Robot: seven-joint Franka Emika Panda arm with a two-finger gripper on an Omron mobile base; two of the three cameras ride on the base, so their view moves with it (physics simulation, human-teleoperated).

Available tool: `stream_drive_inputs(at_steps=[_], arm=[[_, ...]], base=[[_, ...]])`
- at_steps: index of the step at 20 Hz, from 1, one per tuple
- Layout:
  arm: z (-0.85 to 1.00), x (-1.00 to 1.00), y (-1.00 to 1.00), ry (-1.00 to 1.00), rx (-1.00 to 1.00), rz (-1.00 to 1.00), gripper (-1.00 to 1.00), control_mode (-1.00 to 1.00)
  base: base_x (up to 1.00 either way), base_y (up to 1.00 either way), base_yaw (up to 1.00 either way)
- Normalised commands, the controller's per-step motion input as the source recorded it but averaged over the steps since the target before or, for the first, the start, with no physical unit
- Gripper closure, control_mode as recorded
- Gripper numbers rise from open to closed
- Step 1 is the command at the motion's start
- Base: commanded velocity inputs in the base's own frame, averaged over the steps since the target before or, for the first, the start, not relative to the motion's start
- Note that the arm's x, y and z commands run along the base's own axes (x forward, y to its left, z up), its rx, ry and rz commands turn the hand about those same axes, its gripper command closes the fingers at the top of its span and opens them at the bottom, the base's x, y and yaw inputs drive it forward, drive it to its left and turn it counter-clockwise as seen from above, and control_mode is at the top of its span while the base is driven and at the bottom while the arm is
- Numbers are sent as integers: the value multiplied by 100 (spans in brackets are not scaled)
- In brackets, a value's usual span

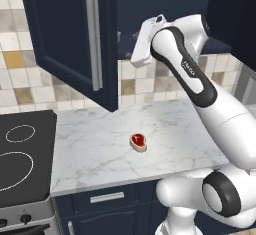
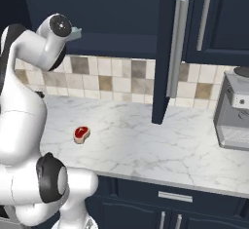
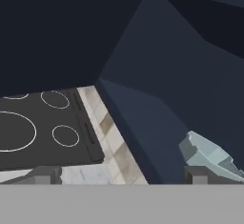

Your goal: Retrieve the tupperware from the cabinet, then place the raw meat into the tupperware to avoid contamination.

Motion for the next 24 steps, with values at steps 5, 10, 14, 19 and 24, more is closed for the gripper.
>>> stream_drive_inputs(at_steps=[5,10,14,19,24], arm=[[0,36,9,5,0,0,-100,-100],[0,37,7,4,0,0,-100,-100],[0,37,5,1,0,0,-100,-100],[-1,36,8,0,0,0,-100,-100],[-1,35,13,0,0,0,-100,-100]], base=[[0,0,0],[0,0,0],[0,0,0],[0,0,0],[0,0,0]])
